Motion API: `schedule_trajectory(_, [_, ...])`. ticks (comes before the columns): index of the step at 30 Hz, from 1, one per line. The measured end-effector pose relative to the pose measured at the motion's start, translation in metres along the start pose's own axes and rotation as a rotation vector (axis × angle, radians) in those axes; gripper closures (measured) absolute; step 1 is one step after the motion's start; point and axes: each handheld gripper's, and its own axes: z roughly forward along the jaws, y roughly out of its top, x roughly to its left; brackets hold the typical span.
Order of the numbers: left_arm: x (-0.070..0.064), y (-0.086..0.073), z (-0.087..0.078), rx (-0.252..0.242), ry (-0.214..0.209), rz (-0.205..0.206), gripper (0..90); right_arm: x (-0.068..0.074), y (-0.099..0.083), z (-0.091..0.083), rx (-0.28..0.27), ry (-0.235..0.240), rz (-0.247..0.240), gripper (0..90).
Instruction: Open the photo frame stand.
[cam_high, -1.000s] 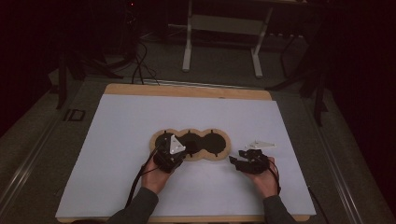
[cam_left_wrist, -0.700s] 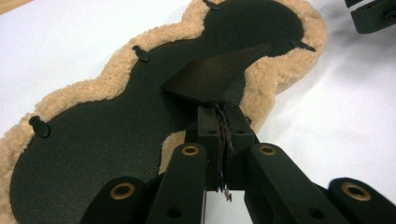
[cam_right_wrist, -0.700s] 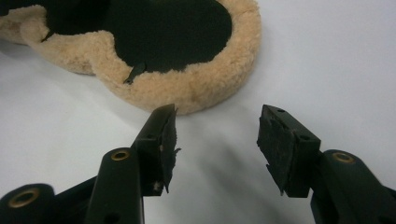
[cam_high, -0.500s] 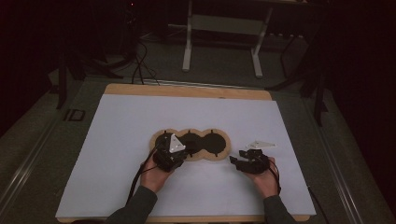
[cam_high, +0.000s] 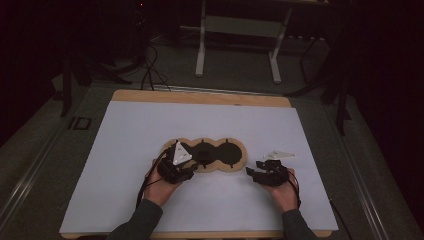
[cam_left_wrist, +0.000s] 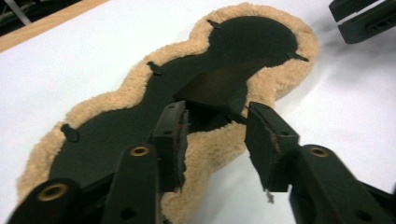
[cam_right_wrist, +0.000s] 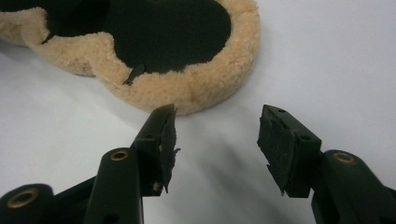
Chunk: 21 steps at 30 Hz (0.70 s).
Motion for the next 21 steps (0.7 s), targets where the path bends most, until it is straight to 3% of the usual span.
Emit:
schedule_trajectory(4, [0.0,0.006,-0.001,-0.017,-0.015,0.005,51.2,0.0,0.0,0.001,0.0,0.003,-0.001,45.8])
schedule_trajectory(12, [-0.001,0.02,0.008,-0.004,-0.001,0.045,41.5,0.0,0.0,0.0,-0.002,0.004,0.0,45.5])
schedule_trajectory(21, [-0.015,0.029,0.027,0.045,0.002,0.143,40.2,0.0,0.0,0.0,-0.002,0.007,-0.001,45.2])
